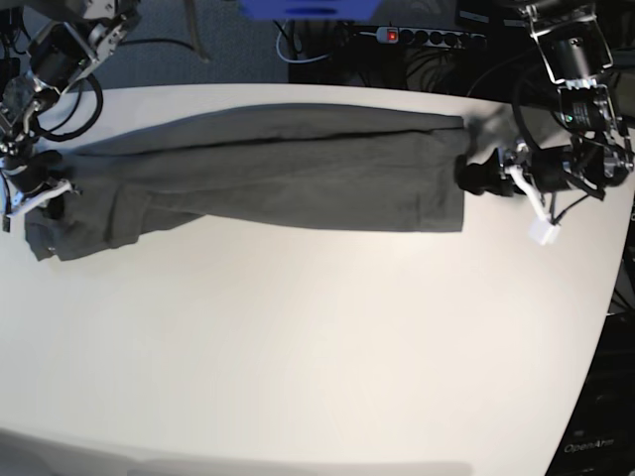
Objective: Fold the T-shirt properly
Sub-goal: 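Lower the left gripper and pinch the strip end, then lift the pinched strip end with the left gripper toward the right gripper, then fold the strip end over toward the middle with the left gripper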
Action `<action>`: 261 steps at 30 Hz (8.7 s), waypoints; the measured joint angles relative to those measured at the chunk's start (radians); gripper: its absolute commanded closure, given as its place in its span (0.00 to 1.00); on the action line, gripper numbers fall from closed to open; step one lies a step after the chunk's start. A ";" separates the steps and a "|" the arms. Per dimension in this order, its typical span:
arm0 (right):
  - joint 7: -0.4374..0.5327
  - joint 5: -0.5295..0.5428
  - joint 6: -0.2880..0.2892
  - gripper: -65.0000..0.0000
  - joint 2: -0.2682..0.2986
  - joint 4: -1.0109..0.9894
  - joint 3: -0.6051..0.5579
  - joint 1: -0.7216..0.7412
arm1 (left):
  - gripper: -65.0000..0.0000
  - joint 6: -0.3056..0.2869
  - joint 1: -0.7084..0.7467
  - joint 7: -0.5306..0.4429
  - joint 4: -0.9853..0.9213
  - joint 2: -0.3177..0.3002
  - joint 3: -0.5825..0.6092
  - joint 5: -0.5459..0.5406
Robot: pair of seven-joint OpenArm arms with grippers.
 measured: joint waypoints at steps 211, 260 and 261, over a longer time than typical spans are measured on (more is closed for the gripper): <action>0.080 -0.014 -0.034 0.99 -0.034 0.006 -0.105 0.000 | 0.96 1.127 -0.167 -0.335 0.092 0.458 0.784 -0.004; 0.097 -0.006 -0.031 0.99 -0.036 0.006 -0.105 -0.014 | 0.80 1.400 -0.298 -0.386 0.048 0.451 1.033 -0.005; 0.097 -0.006 -0.031 0.99 -0.036 0.006 -0.105 -0.014 | 0.73 1.400 -0.298 -0.386 0.048 0.451 1.033 -0.006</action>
